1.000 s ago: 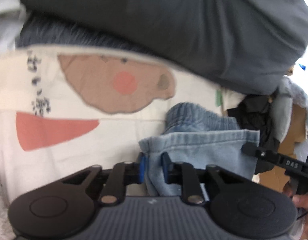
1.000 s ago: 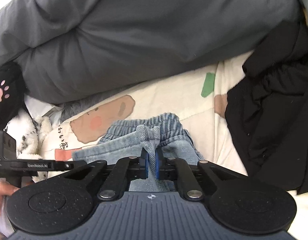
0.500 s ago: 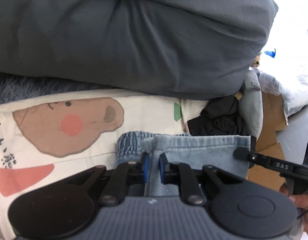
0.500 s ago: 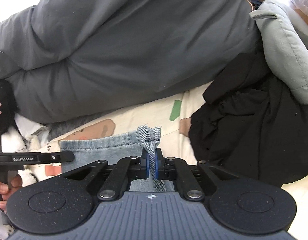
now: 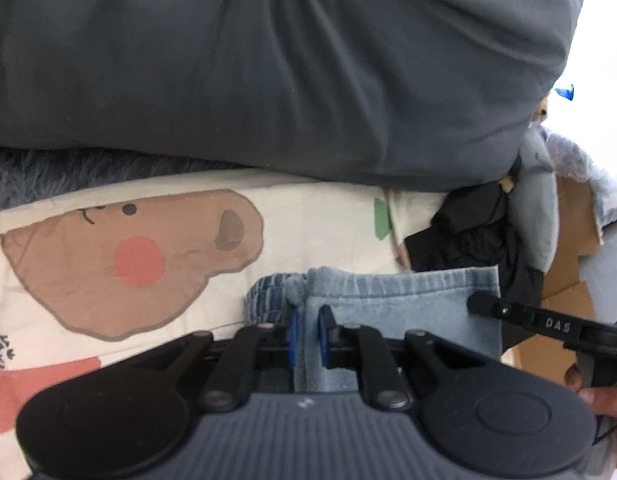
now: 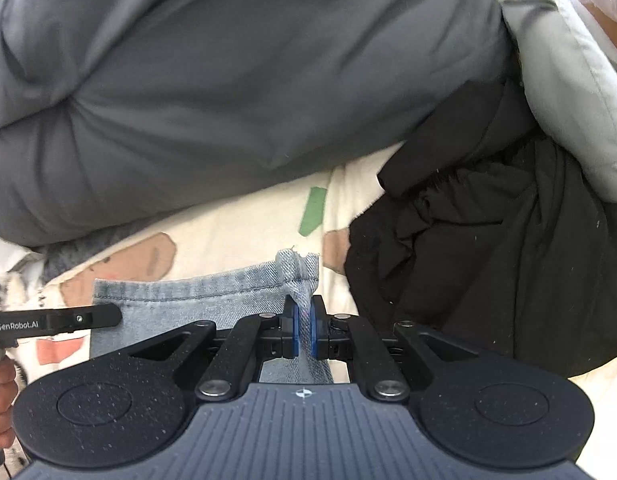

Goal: Fold clothes

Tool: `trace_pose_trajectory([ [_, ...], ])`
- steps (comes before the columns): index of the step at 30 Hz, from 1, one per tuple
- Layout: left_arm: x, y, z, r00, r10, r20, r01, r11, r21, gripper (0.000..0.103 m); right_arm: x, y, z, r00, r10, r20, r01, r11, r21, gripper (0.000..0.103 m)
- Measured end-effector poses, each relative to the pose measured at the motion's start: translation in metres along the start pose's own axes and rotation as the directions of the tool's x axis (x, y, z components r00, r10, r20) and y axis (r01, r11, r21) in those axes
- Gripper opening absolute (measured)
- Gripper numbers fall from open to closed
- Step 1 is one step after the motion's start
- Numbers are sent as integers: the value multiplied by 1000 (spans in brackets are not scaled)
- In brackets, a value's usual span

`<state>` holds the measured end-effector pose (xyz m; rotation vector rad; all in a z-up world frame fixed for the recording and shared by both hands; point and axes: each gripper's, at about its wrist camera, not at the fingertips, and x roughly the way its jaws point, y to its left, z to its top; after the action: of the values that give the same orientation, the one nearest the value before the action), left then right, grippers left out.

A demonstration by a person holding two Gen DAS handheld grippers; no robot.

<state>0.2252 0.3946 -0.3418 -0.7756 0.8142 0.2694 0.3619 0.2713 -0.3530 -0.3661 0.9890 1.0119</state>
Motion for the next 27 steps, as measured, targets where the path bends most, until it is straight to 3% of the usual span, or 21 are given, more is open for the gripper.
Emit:
trace_pose_trajectory([
  [3, 0, -3, 3, 1000, 16, -10, -16, 999, 28, 15, 11, -1, -4, 1000, -13, -3, 13, 999, 33, 6],
  [7, -14, -6, 7, 998, 56, 16, -57, 997, 47, 29, 1, -6, -8, 999, -5, 45, 1, 997, 83, 14],
  [9, -23, -7, 9, 997, 69, 35, -71, 996, 59, 31, -11, -4, -11, 997, -23, 79, 17, 997, 73, 21],
  [11, -32, -9, 9, 996, 71, 53, -75, 995, 69, 31, -22, 0, -13, 993, -35, 113, 30, 998, 48, 22],
  [16, -44, -28, 4, 997, 24, 75, -35, 989, 140, 30, -44, 17, -22, 980, 10, 197, -11, 1000, 2, 28],
  [21, -21, -38, -3, 999, 31, 28, -36, 984, 175, 19, -24, 33, -31, 991, 12, 132, -7, 999, -43, 28],
  [23, -14, -39, -3, 998, 56, 32, -61, 977, 204, 19, -16, 36, -34, 992, 12, 123, -6, 999, -46, 29],
  [27, 1, -33, -3, 995, 96, 20, -98, 968, 231, 8, 2, 40, -38, 994, -17, 105, 23, 998, -51, 29],
])
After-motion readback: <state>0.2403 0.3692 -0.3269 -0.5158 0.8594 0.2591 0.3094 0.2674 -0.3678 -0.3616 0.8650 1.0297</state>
